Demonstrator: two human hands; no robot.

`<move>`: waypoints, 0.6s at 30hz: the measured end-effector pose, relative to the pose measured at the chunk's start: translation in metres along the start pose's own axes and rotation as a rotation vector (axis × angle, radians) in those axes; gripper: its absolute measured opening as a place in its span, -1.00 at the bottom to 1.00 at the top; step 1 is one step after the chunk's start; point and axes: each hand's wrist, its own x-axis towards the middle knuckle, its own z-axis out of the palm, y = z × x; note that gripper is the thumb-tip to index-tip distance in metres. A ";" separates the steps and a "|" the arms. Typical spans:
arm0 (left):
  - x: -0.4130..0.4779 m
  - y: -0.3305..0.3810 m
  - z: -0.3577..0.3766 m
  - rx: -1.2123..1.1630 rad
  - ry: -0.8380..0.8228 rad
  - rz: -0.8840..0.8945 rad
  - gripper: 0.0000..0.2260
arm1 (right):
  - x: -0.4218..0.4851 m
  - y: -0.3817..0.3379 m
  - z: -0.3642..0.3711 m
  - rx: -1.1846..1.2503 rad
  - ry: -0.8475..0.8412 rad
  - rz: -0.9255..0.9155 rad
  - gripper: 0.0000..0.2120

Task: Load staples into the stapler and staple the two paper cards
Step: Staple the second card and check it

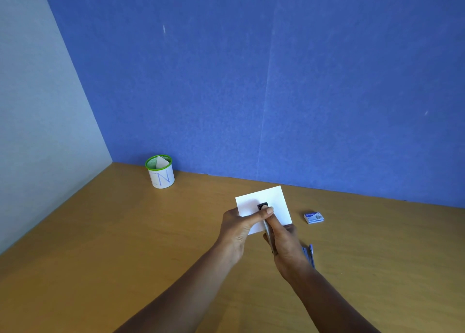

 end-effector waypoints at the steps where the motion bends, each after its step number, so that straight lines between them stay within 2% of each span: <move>1: 0.000 0.001 0.001 -0.003 0.012 -0.003 -0.68 | 0.001 0.000 0.000 -0.003 0.002 0.003 -0.82; 5: 0.001 0.003 0.001 -0.031 0.030 -0.013 -0.74 | 0.002 0.000 -0.001 -0.018 0.002 0.009 -0.80; 9: 0.001 0.005 0.000 -0.062 0.035 -0.031 -0.69 | 0.001 0.002 0.000 -0.015 0.009 0.017 -0.82; 18: -0.001 0.008 0.002 -0.099 0.025 -0.021 -0.72 | -0.002 -0.002 0.002 -0.011 0.010 -0.021 -0.84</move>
